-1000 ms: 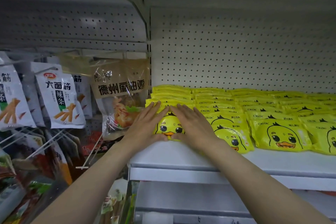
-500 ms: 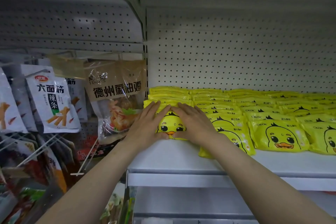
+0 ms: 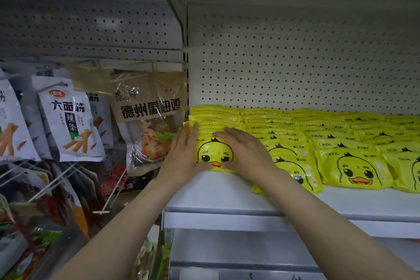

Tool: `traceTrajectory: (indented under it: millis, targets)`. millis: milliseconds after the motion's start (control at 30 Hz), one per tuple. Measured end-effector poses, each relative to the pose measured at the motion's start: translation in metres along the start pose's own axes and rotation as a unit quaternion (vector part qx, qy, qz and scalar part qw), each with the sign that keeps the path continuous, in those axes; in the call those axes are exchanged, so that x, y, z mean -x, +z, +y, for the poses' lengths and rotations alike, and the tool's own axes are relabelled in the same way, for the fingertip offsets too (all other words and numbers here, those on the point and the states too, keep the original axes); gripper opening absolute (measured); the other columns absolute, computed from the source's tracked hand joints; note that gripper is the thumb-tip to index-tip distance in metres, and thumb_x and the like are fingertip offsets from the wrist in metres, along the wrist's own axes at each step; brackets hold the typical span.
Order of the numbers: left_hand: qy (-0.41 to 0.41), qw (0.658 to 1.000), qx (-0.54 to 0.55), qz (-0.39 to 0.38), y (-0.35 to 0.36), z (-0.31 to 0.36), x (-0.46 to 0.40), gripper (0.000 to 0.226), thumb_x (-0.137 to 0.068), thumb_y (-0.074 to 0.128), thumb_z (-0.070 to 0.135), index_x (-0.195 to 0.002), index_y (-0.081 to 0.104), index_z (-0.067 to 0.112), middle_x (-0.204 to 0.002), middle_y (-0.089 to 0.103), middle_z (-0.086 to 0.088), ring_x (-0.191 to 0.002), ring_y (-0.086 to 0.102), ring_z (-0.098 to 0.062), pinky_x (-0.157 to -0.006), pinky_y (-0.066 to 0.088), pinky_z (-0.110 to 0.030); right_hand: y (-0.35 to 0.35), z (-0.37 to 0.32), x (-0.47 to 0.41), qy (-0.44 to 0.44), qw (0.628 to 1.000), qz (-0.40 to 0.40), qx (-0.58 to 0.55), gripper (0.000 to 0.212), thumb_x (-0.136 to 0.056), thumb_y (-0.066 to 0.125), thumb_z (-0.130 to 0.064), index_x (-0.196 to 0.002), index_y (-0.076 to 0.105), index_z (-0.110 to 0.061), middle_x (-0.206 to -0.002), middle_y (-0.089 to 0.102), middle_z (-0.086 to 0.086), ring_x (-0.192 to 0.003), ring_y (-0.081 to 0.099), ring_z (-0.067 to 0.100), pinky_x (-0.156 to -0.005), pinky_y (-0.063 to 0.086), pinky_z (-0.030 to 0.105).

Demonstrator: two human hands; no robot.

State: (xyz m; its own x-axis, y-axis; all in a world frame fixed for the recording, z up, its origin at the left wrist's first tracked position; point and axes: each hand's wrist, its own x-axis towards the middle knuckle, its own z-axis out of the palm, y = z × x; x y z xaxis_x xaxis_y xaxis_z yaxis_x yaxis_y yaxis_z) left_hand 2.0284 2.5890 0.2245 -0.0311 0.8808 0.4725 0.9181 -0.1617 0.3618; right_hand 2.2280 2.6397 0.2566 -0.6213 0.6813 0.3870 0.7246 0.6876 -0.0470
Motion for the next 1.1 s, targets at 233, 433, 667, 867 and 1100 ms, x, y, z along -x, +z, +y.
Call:
traceTrajectory:
  millis: [233, 433, 667, 867, 1100]
  targets:
    - [-0.075, 0.99, 0.109, -0.052, 0.0, -0.004, -0.005, 0.13, -0.065, 0.083, 0.045, -0.152, -0.011, 0.027, -0.159, 0.017, -0.005, -0.141, 0.027, -0.027, -0.107, 0.032, -0.035, -0.002, 0.0, 0.0, 0.004, 1.0, -0.015, 0.007, 0.092, -0.078, 0.077, -0.045, -0.153, 0.025, -0.033, -0.162, 0.023, -0.001, -0.149, 0.02, 0.019, -0.118, 0.02, 0.035]
    - [-0.069, 0.988, 0.118, -0.066, -0.006, 0.002, -0.01, 0.126, -0.063, 0.084, 0.049, -0.153, -0.002, 0.032, -0.157, 0.024, -0.005, -0.141, 0.03, -0.024, -0.11, 0.033, -0.036, -0.008, 0.006, -0.006, 0.017, 0.999, -0.032, -0.002, 0.095, -0.073, 0.08, -0.048, -0.151, 0.028, -0.037, -0.161, 0.025, -0.004, -0.147, 0.024, 0.019, -0.115, 0.026, 0.034]
    - [0.023, 0.995, -0.09, 0.045, -0.006, 0.012, 0.011, 0.109, -0.065, 0.079, 0.054, -0.152, 0.017, 0.032, -0.157, 0.008, -0.019, -0.142, 0.015, -0.035, -0.112, 0.027, -0.049, -0.006, 0.005, -0.002, -0.011, 1.0, 0.016, -0.004, 0.088, -0.067, 0.085, -0.042, -0.144, 0.044, -0.03, -0.149, 0.044, -0.001, -0.139, 0.035, 0.023, -0.11, 0.036, 0.041]
    - [0.105, 0.985, -0.105, 0.088, -0.004, 0.015, 0.016, 0.076, -0.065, 0.084, 0.035, -0.133, 0.052, 0.028, -0.127, 0.051, -0.006, -0.113, 0.044, -0.026, -0.087, 0.049, -0.039, 0.004, 0.002, 0.009, -0.01, 0.994, 0.101, 0.03, 0.077, -0.062, 0.086, -0.041, -0.131, 0.056, -0.028, -0.121, 0.06, 0.001, -0.116, 0.051, 0.027, -0.089, 0.043, 0.04]
    - [0.072, 0.984, -0.142, 0.084, -0.002, 0.026, 0.013, 0.074, -0.065, 0.084, 0.036, -0.13, 0.052, 0.024, -0.125, 0.05, -0.007, -0.111, 0.046, -0.028, -0.078, 0.051, -0.04, 0.0, 0.005, 0.002, -0.01, 0.998, 0.057, 0.008, 0.074, -0.071, 0.081, -0.044, -0.137, 0.051, -0.032, -0.13, 0.057, -0.002, -0.123, 0.046, 0.025, -0.095, 0.039, 0.039]
